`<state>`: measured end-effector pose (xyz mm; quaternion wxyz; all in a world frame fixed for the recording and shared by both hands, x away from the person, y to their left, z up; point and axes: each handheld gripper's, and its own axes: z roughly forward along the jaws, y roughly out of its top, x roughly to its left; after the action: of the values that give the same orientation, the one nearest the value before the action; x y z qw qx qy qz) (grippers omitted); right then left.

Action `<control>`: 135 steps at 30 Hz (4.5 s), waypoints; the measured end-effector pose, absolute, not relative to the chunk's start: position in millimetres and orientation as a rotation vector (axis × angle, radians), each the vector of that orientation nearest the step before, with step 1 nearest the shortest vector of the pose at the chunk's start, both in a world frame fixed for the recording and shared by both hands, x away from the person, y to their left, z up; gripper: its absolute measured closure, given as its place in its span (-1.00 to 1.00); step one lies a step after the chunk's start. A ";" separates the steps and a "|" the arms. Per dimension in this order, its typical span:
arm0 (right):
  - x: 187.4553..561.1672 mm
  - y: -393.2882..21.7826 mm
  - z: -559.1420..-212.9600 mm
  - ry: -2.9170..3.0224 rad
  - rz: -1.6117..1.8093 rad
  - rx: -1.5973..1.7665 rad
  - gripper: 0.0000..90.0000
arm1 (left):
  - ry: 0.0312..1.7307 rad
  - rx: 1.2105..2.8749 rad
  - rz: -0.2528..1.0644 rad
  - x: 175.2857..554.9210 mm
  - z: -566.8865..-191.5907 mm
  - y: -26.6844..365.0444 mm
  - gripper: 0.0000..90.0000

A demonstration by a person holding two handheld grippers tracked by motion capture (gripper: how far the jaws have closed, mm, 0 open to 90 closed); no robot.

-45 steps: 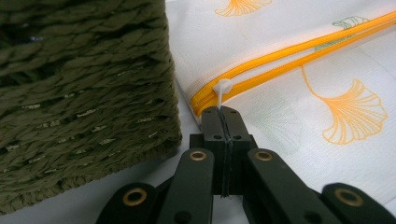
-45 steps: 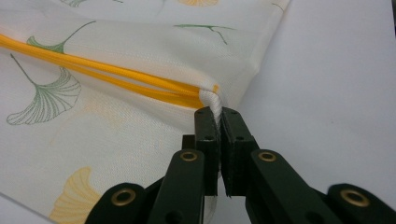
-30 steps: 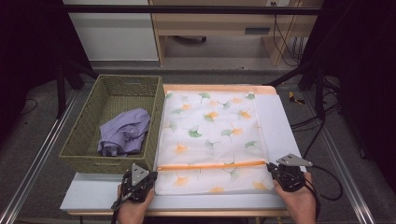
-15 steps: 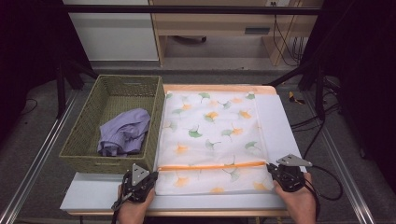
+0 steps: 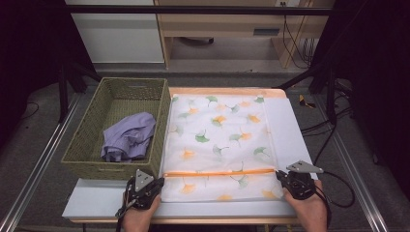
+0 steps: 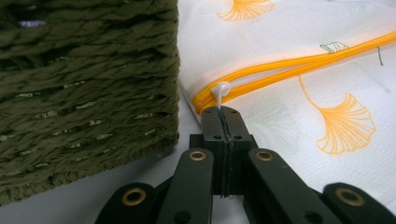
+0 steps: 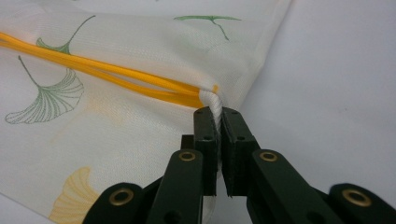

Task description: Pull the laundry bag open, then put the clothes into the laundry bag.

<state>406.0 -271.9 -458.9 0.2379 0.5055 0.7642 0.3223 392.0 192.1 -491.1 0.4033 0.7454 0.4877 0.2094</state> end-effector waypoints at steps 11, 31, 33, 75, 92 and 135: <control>405.9 -274.3 -462.0 2.098 0.901 1.405 0.83 | 1.232 1.862 0.515 391.8 -492.2 193.4 0.99; 402.3 -272.6 -457.5 2.032 0.924 1.341 0.03 | 1.178 1.795 0.538 378.5 -479.6 189.0 0.66; 402.9 -267.8 -455.0 2.015 0.930 1.312 -0.22 | 1.163 1.792 0.543 377.2 -477.1 187.8 0.56; 445.4 -181.5 -419.7 2.315 0.881 0.839 -0.49 | 0.952 1.880 0.482 390.3 -455.1 131.0 -0.78; 457.1 -139.4 -452.7 2.502 0.926 0.651 0.30 | 0.925 1.908 0.478 392.8 -458.6 141.5 -0.74; 472.7 -124.9 -469.6 2.671 0.934 0.670 0.99 | 0.919 1.904 0.468 391.7 -455.2 145.5 -0.72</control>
<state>472.7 -124.9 -469.6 0.1166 0.2288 0.9123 0.3190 391.7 145.5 -455.2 0.4689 0.7766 0.3750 0.1907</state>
